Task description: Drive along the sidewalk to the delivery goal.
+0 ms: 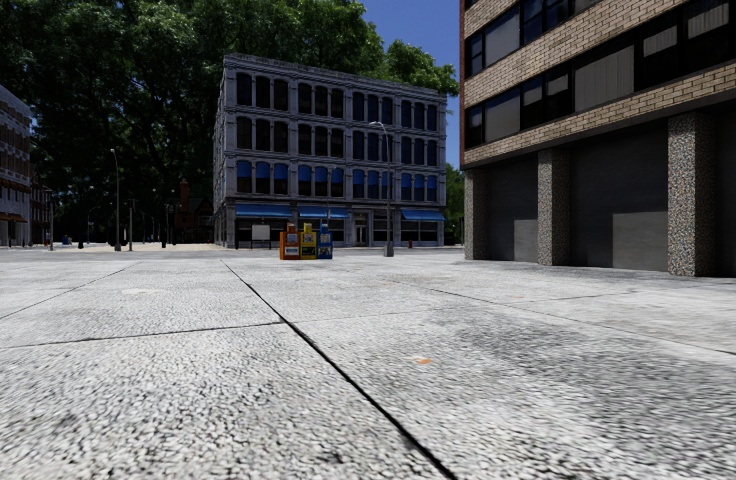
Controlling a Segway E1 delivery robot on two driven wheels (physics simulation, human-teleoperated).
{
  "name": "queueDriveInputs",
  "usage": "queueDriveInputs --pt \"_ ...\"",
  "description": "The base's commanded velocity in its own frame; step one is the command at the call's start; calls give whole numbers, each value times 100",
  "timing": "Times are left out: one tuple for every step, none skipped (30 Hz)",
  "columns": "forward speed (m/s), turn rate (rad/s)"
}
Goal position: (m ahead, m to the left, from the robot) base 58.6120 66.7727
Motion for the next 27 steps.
queueDriveInputs --pt "0 0" --pt "0 0" --pt "0 0" --pt "0 0" --pt "0 0" --pt "0 0" --pt "0 0" --pt "0 0" --pt "0 0" --pt "0 0" --pt "0 0" --pt "0 0" --pt "0 0" --pt "0 0" --pt "0 0" --pt "0 0" --pt "0 0" --pt "0 0" --pt "0 0" --pt "0 0" --pt "0 0" --pt "0 0" --pt "0 0" --pt "0 0" --pt "0 0" --pt "0 0" --pt "0 0"
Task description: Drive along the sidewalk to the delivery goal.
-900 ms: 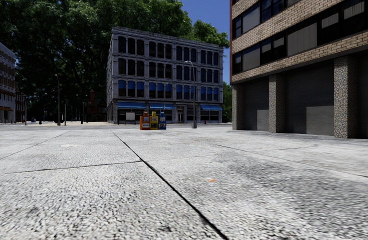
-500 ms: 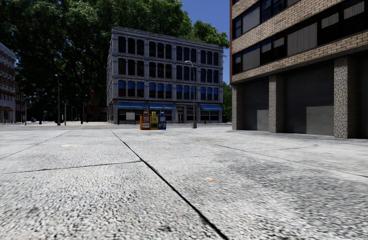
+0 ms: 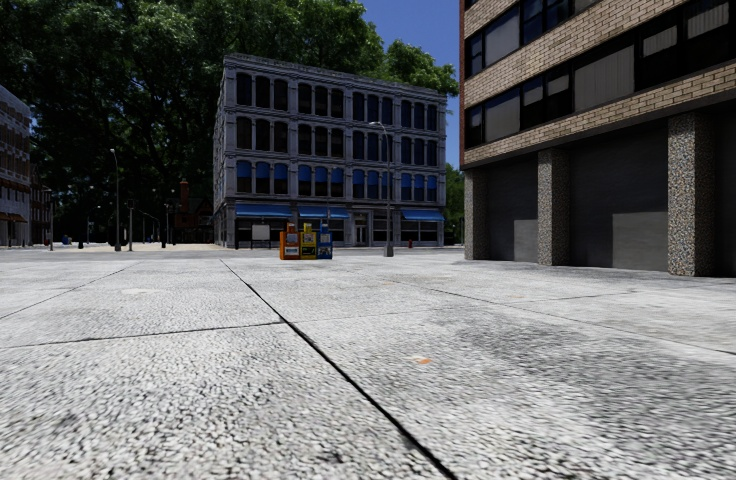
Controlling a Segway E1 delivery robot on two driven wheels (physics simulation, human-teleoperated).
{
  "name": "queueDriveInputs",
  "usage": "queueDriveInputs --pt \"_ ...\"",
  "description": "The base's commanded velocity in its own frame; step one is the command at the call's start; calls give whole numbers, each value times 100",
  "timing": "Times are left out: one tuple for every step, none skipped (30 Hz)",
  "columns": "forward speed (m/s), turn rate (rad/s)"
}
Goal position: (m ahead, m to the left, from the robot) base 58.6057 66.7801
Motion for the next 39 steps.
queueDriveInputs --pt "0 0" --pt "0 0" --pt "0 0" --pt "0 0" --pt "0 2" --pt "0 2" --pt "0 2" --pt "0 2" --pt "0 2" --pt "0 3" --pt "0 10" --pt "0 20" --pt "0 20" --pt "0 26" --pt "0 27" --pt "0 25" --pt "0 24" --pt "0 24" --pt "0 24" --pt "0 24" --pt "0 24" --pt "0 24" --pt "0 24" --pt "0 23" --pt "0 23" --pt "0 23" --pt "0 22" --pt "0 22" --pt "0 22" --pt "0 22" --pt "0 26" --pt "0 52" --pt "0 69" --pt "0 69" --pt "0 76" --pt "0 79" --pt "0 80" --pt "0 83" --pt "0 91"
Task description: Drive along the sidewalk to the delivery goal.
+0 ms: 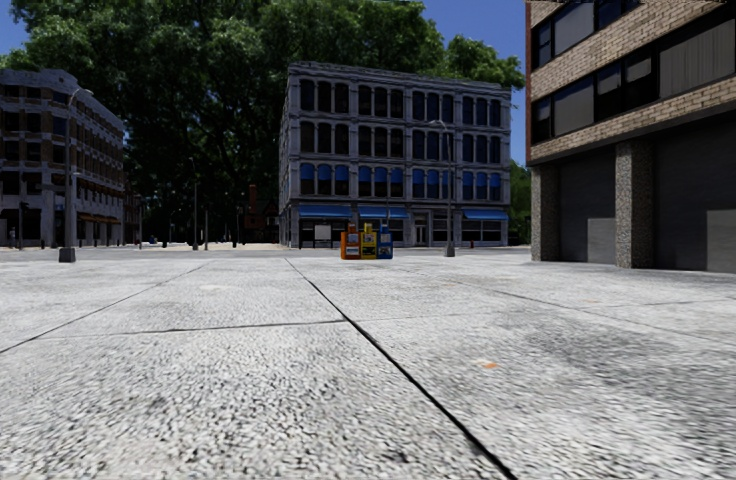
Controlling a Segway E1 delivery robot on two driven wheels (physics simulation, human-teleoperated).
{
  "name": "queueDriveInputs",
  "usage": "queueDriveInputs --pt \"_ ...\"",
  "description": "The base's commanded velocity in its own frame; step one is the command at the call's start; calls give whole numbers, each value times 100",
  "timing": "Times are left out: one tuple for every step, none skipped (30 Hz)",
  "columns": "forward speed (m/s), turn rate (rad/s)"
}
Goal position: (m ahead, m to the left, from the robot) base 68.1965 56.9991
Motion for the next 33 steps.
queueDriveInputs --pt "0 91" --pt "0 95" --pt "0 103" --pt "0 108" --pt "0 108" --pt "0 109" --pt "0 109" --pt "0 109" --pt "0 110" --pt "0 110" --pt "0 110" --pt "0 110" --pt "0 110" --pt "0 110" --pt "0 110" --pt "0 110" --pt "0 110" --pt "0 110" --pt "0 110" --pt "0 110" --pt "0 110" --pt "0 110" --pt "0 110" --pt "0 110" --pt "0 110" --pt "0 110" --pt "0 110" --pt "0 110" --pt "0 110" --pt "0 110" --pt "0 110" --pt "0 110" --pt "0 110"
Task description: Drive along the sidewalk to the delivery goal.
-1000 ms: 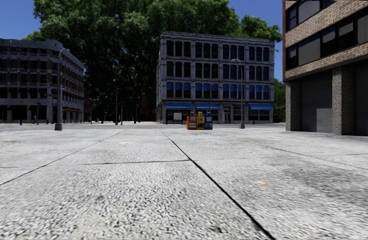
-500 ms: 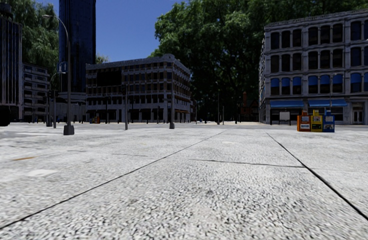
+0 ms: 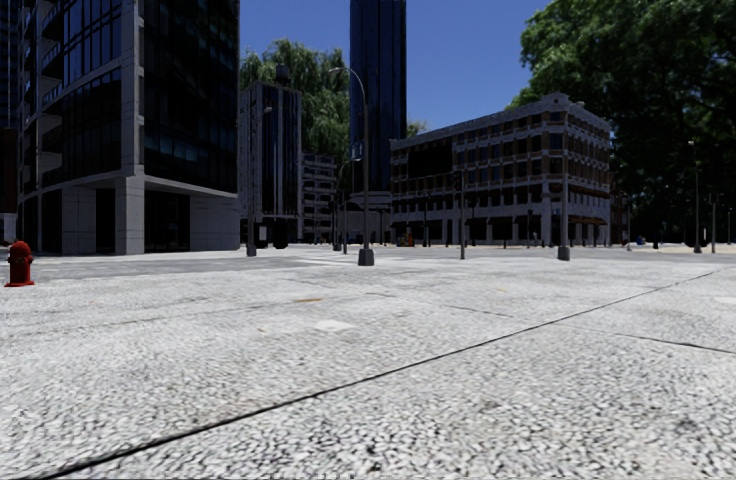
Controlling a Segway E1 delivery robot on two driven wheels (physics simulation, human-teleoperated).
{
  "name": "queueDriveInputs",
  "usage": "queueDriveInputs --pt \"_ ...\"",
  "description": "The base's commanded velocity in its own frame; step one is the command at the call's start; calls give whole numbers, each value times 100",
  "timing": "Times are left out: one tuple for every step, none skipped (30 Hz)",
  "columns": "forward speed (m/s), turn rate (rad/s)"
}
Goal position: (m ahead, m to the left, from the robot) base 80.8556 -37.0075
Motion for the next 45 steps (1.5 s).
queueDriveInputs --pt "0 110" --pt "0 110" --pt "0 110" --pt "0 110" --pt "0 110" --pt "0 110" --pt "0 110" --pt "0 108" --pt "0 106" --pt "0 106" --pt "3 105" --pt "85 17" --pt "160 0" --pt "200 0" --pt "200 0" --pt "200 0" --pt "200 0" --pt "200 0" --pt "200 0" --pt "200 0" --pt "200 0" --pt "200 0" --pt "200 0" --pt "181 0" --pt "60 0" --pt "25 0" --pt "25 0" --pt "2 0" --pt "0 0" --pt "0 0" --pt "0 0" --pt "0 0" --pt "0 0" --pt "0 0" --pt "0 0" --pt "0 0" --pt "0 0" --pt "0 0" --pt "0 0" --pt "0 0" --pt "0 0" --pt "0 0" --pt "0 0" --pt "0 0" --pt "0 0"
